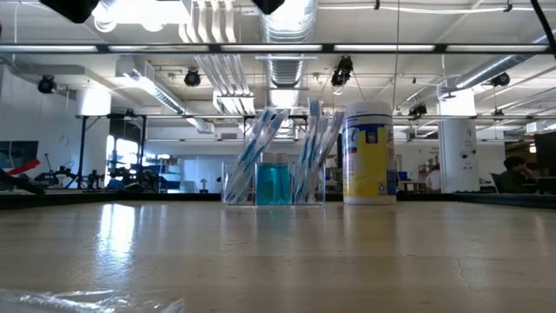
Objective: Pick & Place toothbrushing station
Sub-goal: Put the orange toothbrush into the left section of the transparent organizer
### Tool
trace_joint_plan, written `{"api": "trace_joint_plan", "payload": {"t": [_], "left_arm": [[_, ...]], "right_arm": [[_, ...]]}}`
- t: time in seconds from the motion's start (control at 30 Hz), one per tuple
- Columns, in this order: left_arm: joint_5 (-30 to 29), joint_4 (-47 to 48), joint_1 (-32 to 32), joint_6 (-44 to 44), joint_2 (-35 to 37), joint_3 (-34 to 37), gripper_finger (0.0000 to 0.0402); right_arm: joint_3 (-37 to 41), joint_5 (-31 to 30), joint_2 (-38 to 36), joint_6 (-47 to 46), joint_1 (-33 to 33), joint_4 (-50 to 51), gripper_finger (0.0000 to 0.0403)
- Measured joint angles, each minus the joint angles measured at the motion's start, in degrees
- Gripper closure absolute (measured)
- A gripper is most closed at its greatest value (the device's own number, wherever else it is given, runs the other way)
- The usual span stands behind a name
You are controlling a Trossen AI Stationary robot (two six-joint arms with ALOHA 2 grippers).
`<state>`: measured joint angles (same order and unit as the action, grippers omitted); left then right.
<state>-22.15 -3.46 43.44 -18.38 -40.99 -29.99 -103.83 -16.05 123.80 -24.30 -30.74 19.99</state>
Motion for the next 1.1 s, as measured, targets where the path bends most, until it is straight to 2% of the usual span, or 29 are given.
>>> {"api": "trace_joint_plan", "payload": {"t": [0.17,0.37,0.47,0.7,0.8,1.1], "left_arm": [[0.00,0.02,0.02,-0.03,1.53,0.83,0.0390],[0.15,0.11,0.02,-0.15,2.69,2.30,0.0395],[0.37,0.04,0.02,-0.30,2.66,2.51,0.0391],[0.46,0.22,0.04,-0.58,2.71,3.14,0.0385],[0.46,0.10,0.04,-0.34,2.86,3.14,0.0389],[0.02,-0.05,0.02,-0.47,3.34,3.12,0.0391]], "right_arm": [[-15.64,2.71,10.01,-1.94,0.02,9.19,0.0383],[-31.37,7.49,20.65,-2.43,0.65,19.07,0.0309],[-27.47,11.21,20.41,-2.49,1.14,15.89,0.0264],[-24.33,11.80,20.54,-2.84,1.98,16.88,0.0194],[-22.58,12.01,20.58,-2.26,1.90,14.05,0.0181],[-20.78,13.16,21.91,0.54,0.73,14.58,0.0175]]}}
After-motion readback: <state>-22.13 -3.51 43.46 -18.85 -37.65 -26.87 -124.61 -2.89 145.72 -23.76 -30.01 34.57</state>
